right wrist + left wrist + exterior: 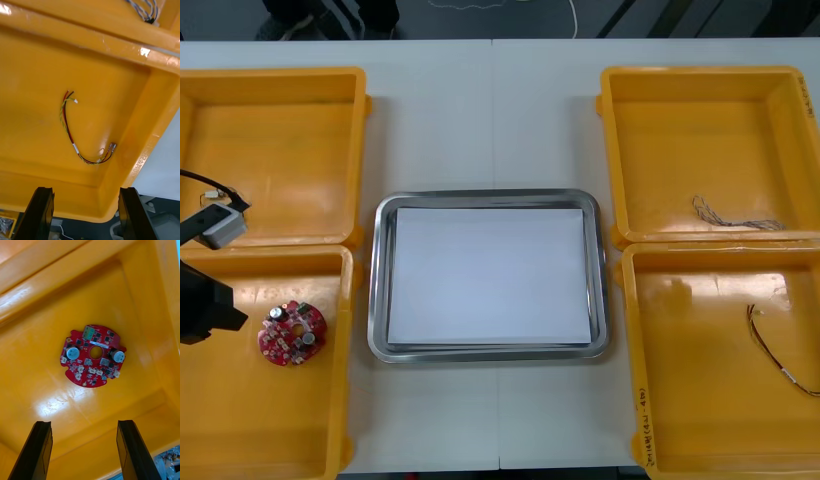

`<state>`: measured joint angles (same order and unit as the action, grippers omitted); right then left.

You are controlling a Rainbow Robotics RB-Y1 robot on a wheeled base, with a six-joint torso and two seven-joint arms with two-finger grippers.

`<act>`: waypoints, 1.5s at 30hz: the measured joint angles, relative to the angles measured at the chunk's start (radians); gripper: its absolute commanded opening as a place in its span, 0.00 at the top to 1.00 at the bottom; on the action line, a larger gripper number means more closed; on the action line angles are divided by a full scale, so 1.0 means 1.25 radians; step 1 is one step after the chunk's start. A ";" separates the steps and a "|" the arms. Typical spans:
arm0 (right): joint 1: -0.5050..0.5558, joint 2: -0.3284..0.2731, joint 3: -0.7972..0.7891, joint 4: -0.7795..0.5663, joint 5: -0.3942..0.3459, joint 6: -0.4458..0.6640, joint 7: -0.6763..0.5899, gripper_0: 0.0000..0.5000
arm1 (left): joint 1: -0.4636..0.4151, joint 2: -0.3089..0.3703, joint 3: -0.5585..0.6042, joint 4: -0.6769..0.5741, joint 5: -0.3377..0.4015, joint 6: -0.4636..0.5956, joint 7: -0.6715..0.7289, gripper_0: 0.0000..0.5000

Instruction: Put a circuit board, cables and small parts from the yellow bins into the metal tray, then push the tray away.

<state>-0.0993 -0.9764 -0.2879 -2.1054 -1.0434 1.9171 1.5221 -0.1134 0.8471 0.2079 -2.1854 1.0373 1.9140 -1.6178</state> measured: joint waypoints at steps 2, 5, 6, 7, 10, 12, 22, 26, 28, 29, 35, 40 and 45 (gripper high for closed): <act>0.010 0.000 0.000 0.012 0.007 -0.001 0.030 0.00 | -0.002 0.000 -0.017 -0.006 -0.002 0.000 0.000 0.00; 0.024 0.000 0.000 0.016 0.014 -0.010 0.037 0.00 | -0.007 -0.002 -0.037 -0.010 -0.008 0.000 0.000 0.00; 0.028 0.000 0.000 0.016 0.016 -0.018 0.041 0.00 | -0.009 -0.005 -0.041 -0.010 -0.014 0.000 0.000 0.00; 0.033 0.000 0.000 0.016 0.017 -0.027 0.048 0.00 | -0.010 -0.011 -0.044 -0.011 -0.022 0.000 0.000 0.00; 0.049 0.000 0.000 0.016 0.020 -0.057 0.083 0.00 | -0.012 -0.039 -0.046 -0.018 -0.067 0.000 0.000 0.00; 0.060 0.000 0.000 0.016 0.025 -0.074 0.110 0.00 | -0.013 -0.062 -0.046 -0.023 -0.090 0.000 0.000 0.00; 0.105 0.002 0.000 0.016 0.047 -0.128 0.171 0.00 | -0.013 -0.139 -0.046 -0.025 -0.149 0.000 -0.123 0.00; 0.122 0.013 0.002 0.016 0.050 -0.157 0.172 0.00 | -0.013 -0.151 -0.054 -0.025 -0.177 0.000 -0.231 0.00; 0.132 0.020 0.006 0.016 0.059 -0.181 0.172 0.00 | -0.013 -0.156 -0.064 -0.025 -0.200 0.000 -0.261 0.00; 0.137 0.022 0.011 0.016 0.063 -0.192 0.172 0.00 | -0.013 -0.158 -0.071 -0.025 -0.210 0.000 -0.265 0.00; 0.160 0.040 0.037 0.016 0.095 -0.233 0.173 0.00 | -0.013 -0.177 -0.102 -0.025 -0.243 0.000 -0.265 0.00; 0.170 0.074 0.043 0.016 0.125 -0.234 0.188 0.00 | -0.012 -0.201 -0.108 -0.024 -0.269 0.000 -0.265 0.00; 0.180 0.105 0.043 0.016 0.142 -0.239 0.206 0.00 | -0.004 -0.214 -0.121 -0.024 -0.290 0.000 -0.265 0.00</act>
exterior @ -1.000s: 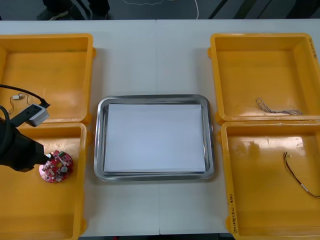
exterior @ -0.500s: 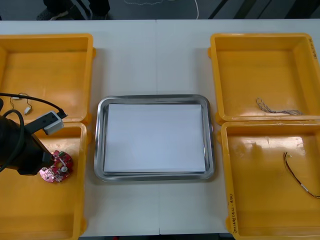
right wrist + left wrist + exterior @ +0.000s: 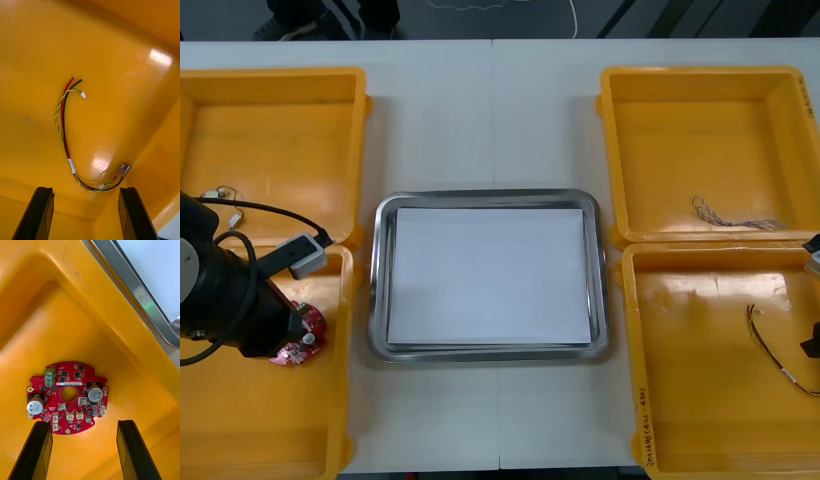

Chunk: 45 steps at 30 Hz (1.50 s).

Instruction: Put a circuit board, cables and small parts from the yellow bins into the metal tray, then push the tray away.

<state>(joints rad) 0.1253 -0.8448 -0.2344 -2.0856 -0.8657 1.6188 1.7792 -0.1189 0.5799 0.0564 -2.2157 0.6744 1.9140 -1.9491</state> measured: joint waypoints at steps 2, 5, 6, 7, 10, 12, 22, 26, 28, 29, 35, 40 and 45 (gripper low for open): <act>0.004 0.011 0.000 0.000 0.008 -0.005 0.004 0.00 | 0.005 0.000 -0.008 0.000 -0.005 0.000 0.000 0.00; 0.010 0.023 0.003 0.000 0.020 -0.014 0.012 0.00 | 0.015 0.000 -0.016 0.000 -0.009 0.000 0.000 0.00; 0.013 0.026 0.005 0.000 0.025 -0.019 0.013 0.00 | 0.019 0.000 -0.017 0.000 -0.009 0.000 0.000 0.00; 0.016 0.027 0.008 0.000 0.029 -0.027 0.013 0.00 | 0.024 -0.001 -0.019 0.000 -0.010 -0.002 0.000 0.00; 0.025 0.029 0.018 0.000 0.042 -0.054 0.013 0.00 | 0.034 -0.004 -0.023 0.000 -0.015 -0.010 0.000 0.00; 0.033 0.030 0.027 0.001 0.050 -0.073 0.013 0.00 | 0.040 -0.007 -0.027 0.001 -0.020 -0.020 -0.001 0.00; 0.043 0.032 0.056 0.062 0.054 -0.128 0.030 0.00 | 0.046 -0.009 -0.056 0.046 -0.035 -0.084 -0.004 0.00; 0.044 0.032 0.062 0.080 0.053 -0.137 0.065 0.00 | 0.046 -0.010 -0.059 0.052 -0.039 -0.090 -0.008 0.00; 0.044 0.032 0.066 0.084 0.052 -0.144 0.065 0.00 | 0.046 -0.010 -0.061 0.056 -0.041 -0.095 -0.023 0.00; 0.044 0.032 0.069 0.088 0.052 -0.150 0.065 0.00 | 0.046 -0.010 -0.062 0.059 -0.042 -0.099 -0.033 0.00; 0.047 0.033 0.091 0.106 0.049 -0.179 0.065 0.00 | 0.046 -0.010 -0.076 0.072 -0.052 -0.109 -0.079 0.00; 0.049 0.033 0.105 0.118 0.046 -0.187 0.065 0.00 | 0.046 -0.010 -0.086 0.077 -0.060 -0.119 -0.079 0.00; 0.056 0.033 0.107 0.120 0.043 -0.193 0.065 0.00 | 0.046 -0.010 -0.092 0.097 -0.068 -0.138 -0.079 0.00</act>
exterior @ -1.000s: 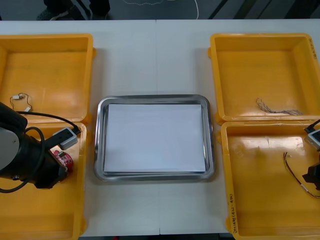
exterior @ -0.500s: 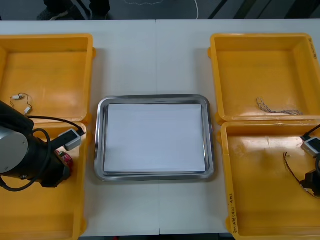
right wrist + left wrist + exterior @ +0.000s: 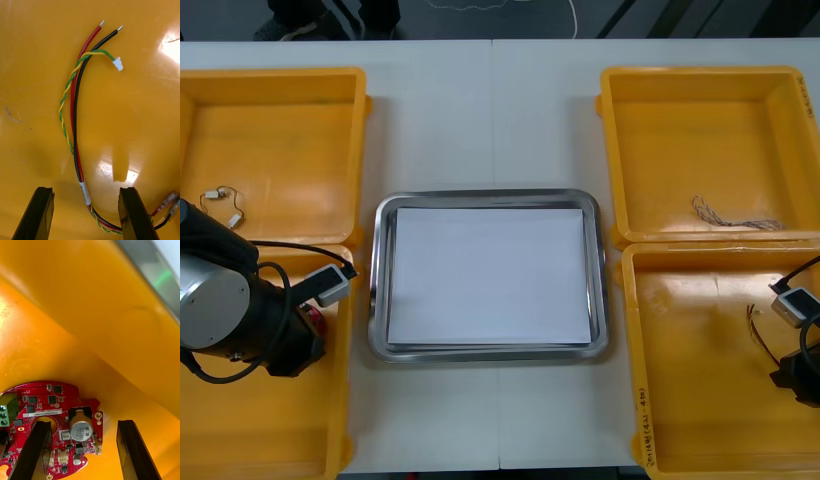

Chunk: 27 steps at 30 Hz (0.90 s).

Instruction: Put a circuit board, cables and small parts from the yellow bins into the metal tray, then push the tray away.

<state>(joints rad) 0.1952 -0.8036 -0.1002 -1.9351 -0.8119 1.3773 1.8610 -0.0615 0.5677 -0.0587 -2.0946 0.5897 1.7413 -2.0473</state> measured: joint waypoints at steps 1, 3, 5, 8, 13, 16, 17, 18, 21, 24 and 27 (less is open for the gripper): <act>0.002 0.000 0.000 0.000 0.000 -0.004 0.000 0.00 | 0.000 0.000 -0.001 0.004 -0.001 -0.003 0.000 0.00; 0.007 0.000 0.000 0.000 0.000 -0.012 0.000 0.00 | 0.000 0.000 -0.003 0.008 -0.002 -0.007 0.000 0.00; 0.011 0.000 0.000 0.000 0.000 -0.017 0.000 0.00 | 0.000 0.000 -0.003 0.010 -0.003 -0.009 0.000 0.00; 0.016 0.000 0.000 0.000 0.000 -0.026 0.000 0.00 | 0.000 0.000 -0.003 0.015 -0.003 -0.013 0.000 0.00; 0.023 0.000 0.004 0.000 0.000 -0.039 0.000 0.00 | 0.000 -0.001 -0.003 0.022 -0.005 -0.016 0.000 0.00; 0.026 0.000 0.010 0.000 0.000 -0.047 0.000 0.00 | 0.000 -0.007 -0.003 0.022 -0.010 -0.017 0.000 0.00; 0.027 0.000 0.013 0.000 0.000 -0.049 0.000 0.00 | 0.000 -0.009 -0.003 0.022 -0.012 -0.017 0.000 0.04; 0.027 0.000 0.015 0.000 0.000 -0.051 0.000 0.00 | 0.000 -0.011 -0.003 0.022 -0.014 -0.017 0.000 0.13; 0.028 0.000 0.020 0.000 0.000 -0.053 0.000 0.00 | 0.000 -0.014 -0.003 0.022 -0.015 -0.017 0.000 0.37; 0.029 0.000 0.021 0.000 0.001 -0.053 0.000 0.00 | 0.000 -0.014 -0.003 0.022 -0.016 -0.017 0.000 0.56; 0.030 0.000 0.021 0.000 0.001 -0.054 0.000 0.00 | 0.000 -0.014 -0.003 0.023 -0.016 -0.017 0.000 0.75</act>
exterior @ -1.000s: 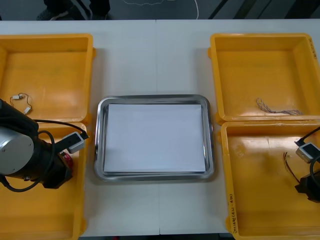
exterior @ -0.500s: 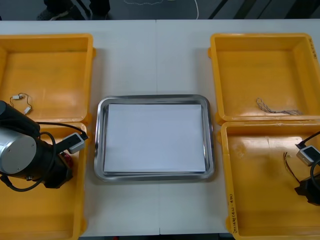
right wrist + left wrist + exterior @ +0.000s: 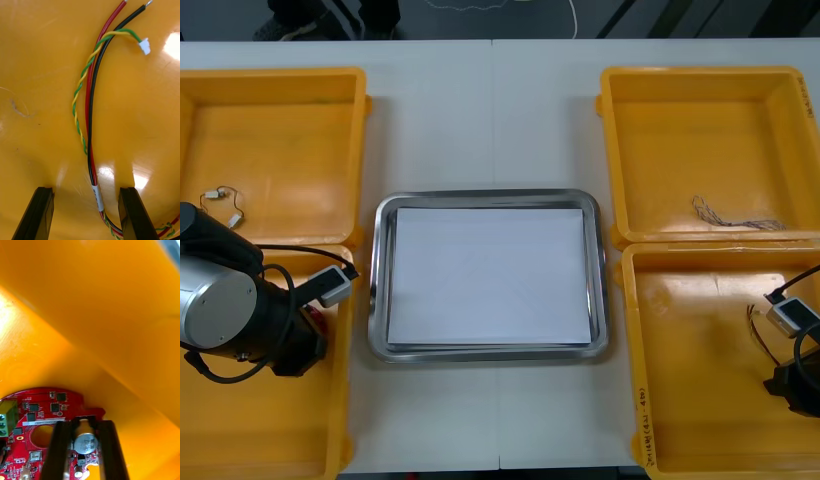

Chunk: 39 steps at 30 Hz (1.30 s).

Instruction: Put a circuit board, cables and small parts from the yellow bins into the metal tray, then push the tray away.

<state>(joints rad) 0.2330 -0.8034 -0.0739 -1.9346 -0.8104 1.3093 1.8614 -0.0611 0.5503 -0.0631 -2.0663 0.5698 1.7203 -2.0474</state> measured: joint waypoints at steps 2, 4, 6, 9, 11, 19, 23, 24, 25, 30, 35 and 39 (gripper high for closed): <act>0.001 0.000 0.000 0.000 0.001 -0.001 0.000 0.00 | 0.000 0.000 0.000 0.000 0.000 0.000 0.000 0.84; 0.001 0.000 0.000 0.002 0.003 -0.003 0.000 0.00 | 0.000 0.000 0.000 0.000 0.000 0.000 0.000 0.91; 0.001 0.000 0.000 0.008 0.003 -0.013 0.000 0.00 | 0.000 0.000 0.000 0.000 0.000 0.000 0.000 1.00; 0.001 0.000 0.000 0.017 0.003 -0.031 0.000 0.00 | 0.000 0.000 0.000 0.000 0.000 0.000 0.000 1.00; 0.001 0.000 0.000 0.019 0.004 -0.033 0.004 0.00 | 0.000 0.000 0.000 0.000 0.000 0.000 0.000 1.00; 0.001 0.000 0.000 0.020 0.004 -0.033 0.024 0.40 | 0.000 0.000 0.012 0.000 0.002 0.011 0.000 1.00; 0.001 0.000 0.000 0.021 0.008 -0.038 0.024 0.99 | 0.000 0.000 0.040 -0.008 0.006 0.044 0.000 1.00; 0.001 0.000 0.000 0.022 0.008 -0.038 0.024 1.00 | 0.001 0.000 0.048 -0.013 0.008 0.052 0.000 1.00; 0.001 0.000 0.000 0.022 0.008 -0.038 0.024 1.00 | 0.001 0.000 0.055 -0.019 0.009 0.059 0.000 1.00; 0.001 0.000 0.000 0.022 0.008 -0.038 0.024 1.00 | 0.008 0.000 0.093 -0.049 0.016 0.091 0.000 1.00; 0.001 0.000 0.000 0.022 0.007 -0.038 0.024 1.00 | 0.030 0.000 0.137 -0.074 0.024 0.102 0.000 1.00; -0.004 0.000 -0.002 0.022 0.004 -0.022 0.024 1.00 | 0.059 0.000 0.168 -0.077 0.026 0.102 0.000 1.00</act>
<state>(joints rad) 0.2279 -0.8034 -0.0769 -1.9065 -0.8056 1.2817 1.8915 0.0123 0.5500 0.1471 -2.1625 0.6027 1.8483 -2.0475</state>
